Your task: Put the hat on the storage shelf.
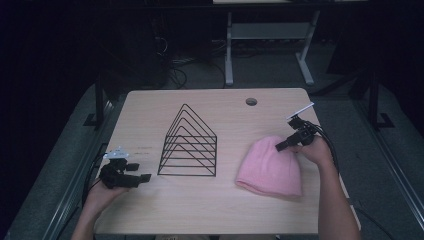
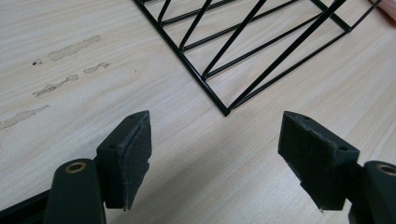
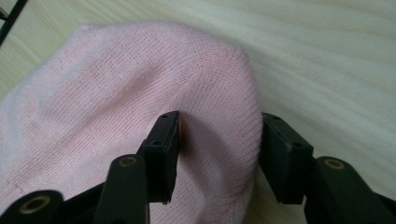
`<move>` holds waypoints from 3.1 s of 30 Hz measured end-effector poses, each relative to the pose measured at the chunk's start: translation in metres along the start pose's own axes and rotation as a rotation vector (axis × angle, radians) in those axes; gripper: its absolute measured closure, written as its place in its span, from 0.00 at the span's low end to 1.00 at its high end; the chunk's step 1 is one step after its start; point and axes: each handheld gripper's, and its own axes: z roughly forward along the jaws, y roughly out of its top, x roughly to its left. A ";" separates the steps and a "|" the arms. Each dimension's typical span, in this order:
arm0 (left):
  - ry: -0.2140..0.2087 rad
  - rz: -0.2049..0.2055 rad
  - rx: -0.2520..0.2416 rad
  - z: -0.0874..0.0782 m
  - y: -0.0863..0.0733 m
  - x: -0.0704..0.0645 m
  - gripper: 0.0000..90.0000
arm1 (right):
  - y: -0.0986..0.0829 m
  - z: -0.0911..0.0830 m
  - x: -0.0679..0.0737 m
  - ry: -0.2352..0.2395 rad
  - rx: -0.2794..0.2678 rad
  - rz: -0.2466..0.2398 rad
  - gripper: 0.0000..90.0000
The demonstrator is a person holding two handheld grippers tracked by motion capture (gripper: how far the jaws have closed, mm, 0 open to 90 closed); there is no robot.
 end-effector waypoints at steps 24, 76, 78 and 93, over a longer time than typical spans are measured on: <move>0.001 -0.013 0.012 0.001 -0.001 0.001 0.29 | -0.009 -0.010 -0.001 0.087 -0.066 0.021 0.84; -0.112 0.072 0.034 -0.041 0.055 -0.012 0.28 | 0.036 -0.192 0.100 0.084 -0.334 -0.277 0.87; -0.119 0.074 0.023 -0.045 0.059 -0.012 0.28 | 0.040 -0.194 0.107 0.083 -0.333 -0.294 0.87; -0.119 0.124 0.041 -0.063 0.090 -0.020 0.26 | 0.078 -0.222 0.158 0.087 -0.374 -0.407 0.87</move>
